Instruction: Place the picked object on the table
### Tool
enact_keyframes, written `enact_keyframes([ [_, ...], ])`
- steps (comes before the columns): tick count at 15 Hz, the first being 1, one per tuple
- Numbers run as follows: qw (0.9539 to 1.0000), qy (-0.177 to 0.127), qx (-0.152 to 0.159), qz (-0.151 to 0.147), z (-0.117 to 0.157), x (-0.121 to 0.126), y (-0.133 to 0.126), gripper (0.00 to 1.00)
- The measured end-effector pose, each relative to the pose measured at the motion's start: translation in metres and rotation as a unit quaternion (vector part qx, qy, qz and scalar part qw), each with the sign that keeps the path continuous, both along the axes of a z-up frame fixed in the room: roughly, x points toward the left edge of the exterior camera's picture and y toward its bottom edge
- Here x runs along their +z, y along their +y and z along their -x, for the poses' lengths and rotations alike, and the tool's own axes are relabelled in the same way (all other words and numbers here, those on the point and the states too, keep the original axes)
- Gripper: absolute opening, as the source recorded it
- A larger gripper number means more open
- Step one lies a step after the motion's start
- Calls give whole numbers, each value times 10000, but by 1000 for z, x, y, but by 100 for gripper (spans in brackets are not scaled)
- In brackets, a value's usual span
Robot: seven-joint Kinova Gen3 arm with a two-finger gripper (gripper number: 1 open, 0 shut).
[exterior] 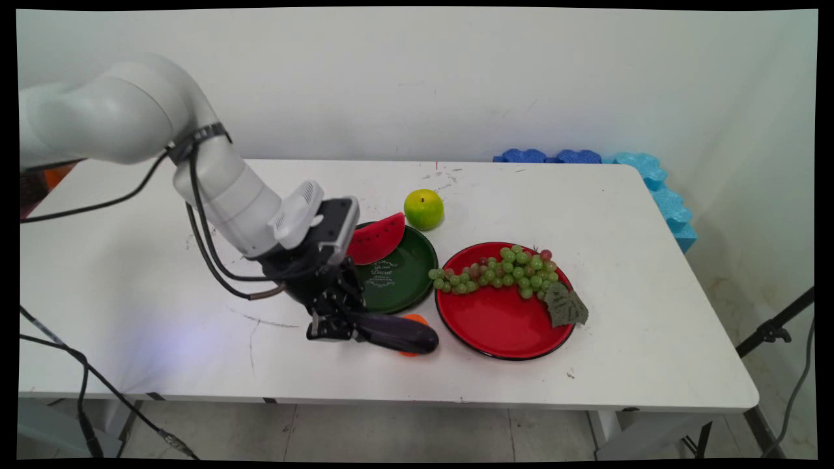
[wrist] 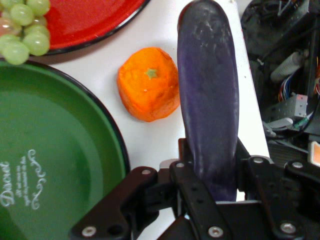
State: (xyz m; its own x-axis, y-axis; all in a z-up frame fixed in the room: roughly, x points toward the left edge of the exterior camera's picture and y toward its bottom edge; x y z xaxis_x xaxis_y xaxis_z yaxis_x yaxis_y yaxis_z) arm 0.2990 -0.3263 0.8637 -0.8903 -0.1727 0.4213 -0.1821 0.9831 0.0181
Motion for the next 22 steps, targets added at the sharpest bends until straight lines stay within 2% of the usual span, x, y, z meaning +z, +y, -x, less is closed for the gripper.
enact_keyframes([
  [4, 9995, -42, -306, -67, 4, -18, -1, 0],
  [8, 9987, -52, -484, -122, 8, -30, -3, 0],
  [16, 9979, -78, -605, -204, 13, -47, -8, 0],
  [17, 9979, -78, -603, -209, 13, -48, -8, 100],
  [22, 9979, -94, -601, -218, 14, -51, -9, 100],
])
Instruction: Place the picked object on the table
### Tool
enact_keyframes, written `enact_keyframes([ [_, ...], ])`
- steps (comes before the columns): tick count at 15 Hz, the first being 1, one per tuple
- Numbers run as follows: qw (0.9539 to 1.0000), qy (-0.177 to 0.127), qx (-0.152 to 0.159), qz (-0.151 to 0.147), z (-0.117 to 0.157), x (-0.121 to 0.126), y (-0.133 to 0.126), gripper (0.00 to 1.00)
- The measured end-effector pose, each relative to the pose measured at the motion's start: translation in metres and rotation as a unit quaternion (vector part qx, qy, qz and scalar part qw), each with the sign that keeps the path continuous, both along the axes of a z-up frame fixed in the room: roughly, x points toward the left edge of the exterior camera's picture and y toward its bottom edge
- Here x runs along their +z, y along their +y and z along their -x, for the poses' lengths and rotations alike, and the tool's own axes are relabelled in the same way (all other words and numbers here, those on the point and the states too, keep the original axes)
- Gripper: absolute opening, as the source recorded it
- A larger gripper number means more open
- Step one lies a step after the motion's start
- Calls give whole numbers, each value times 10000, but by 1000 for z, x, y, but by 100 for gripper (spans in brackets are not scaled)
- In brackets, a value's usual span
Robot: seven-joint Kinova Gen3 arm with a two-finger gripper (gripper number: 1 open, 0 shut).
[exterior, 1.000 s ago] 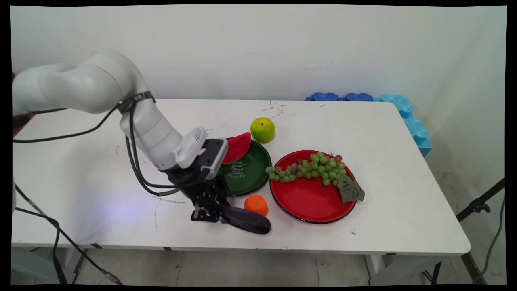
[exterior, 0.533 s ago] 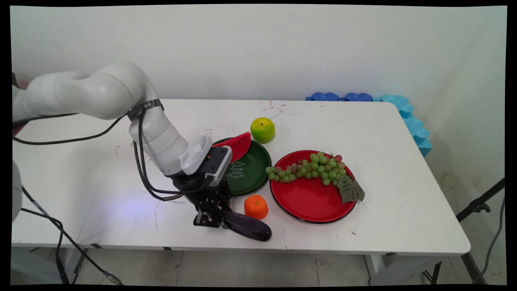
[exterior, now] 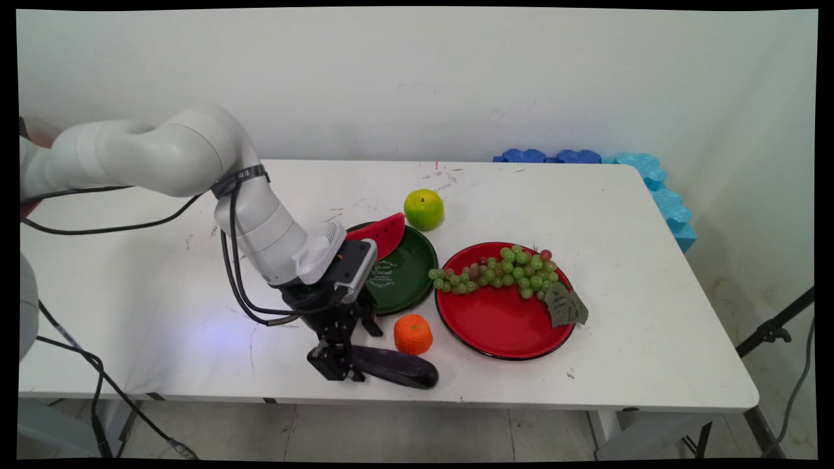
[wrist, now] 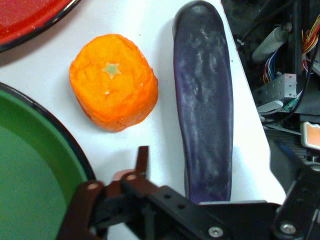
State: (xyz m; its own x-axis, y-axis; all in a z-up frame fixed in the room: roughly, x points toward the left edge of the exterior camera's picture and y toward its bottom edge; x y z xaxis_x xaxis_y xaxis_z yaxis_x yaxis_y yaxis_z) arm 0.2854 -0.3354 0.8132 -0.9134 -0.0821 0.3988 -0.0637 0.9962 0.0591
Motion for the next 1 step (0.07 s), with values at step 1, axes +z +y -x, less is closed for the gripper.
enact_keyframes([
  [1, 10000, 8, 41, 4, 0, 1, 0, 100],
])
